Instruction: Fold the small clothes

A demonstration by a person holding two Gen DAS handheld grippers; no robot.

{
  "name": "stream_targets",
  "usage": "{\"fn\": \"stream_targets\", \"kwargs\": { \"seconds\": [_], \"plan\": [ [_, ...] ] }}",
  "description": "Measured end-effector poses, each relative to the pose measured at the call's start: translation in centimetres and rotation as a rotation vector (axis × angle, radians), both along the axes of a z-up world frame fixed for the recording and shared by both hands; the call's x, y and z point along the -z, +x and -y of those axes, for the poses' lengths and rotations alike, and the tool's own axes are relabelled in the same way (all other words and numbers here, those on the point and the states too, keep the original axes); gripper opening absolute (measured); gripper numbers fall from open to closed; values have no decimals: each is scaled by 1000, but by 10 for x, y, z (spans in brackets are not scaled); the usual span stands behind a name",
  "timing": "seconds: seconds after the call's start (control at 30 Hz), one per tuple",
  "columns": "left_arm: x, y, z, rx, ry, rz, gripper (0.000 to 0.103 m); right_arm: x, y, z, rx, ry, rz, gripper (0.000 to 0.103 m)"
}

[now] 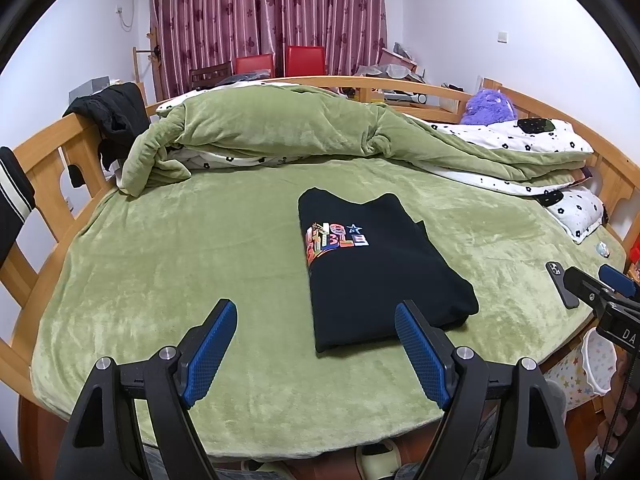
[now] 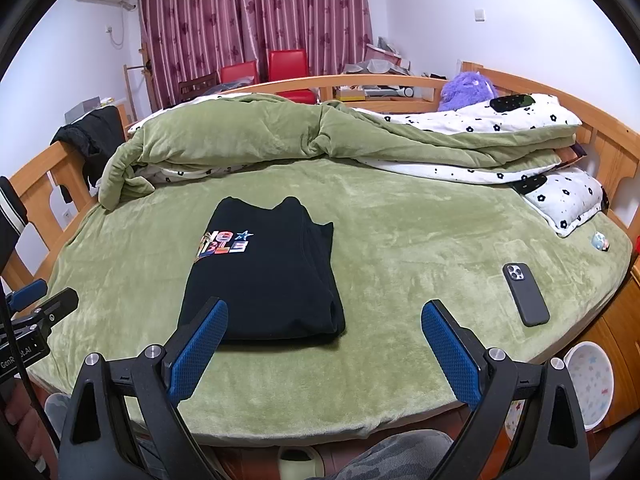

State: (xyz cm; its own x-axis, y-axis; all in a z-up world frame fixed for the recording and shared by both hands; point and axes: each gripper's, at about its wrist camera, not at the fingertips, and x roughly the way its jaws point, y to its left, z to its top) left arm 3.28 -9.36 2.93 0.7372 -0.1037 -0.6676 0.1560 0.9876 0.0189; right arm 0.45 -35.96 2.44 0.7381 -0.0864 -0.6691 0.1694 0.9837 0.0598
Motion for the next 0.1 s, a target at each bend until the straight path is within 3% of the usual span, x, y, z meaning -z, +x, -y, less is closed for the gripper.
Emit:
{"fn": "stream_targets", "kwargs": {
  "seconds": [0.1],
  "plan": [
    [-1, 0, 1, -3, -6, -2, 80, -3, -2, 0, 0, -2, 1, 96]
  ]
}}
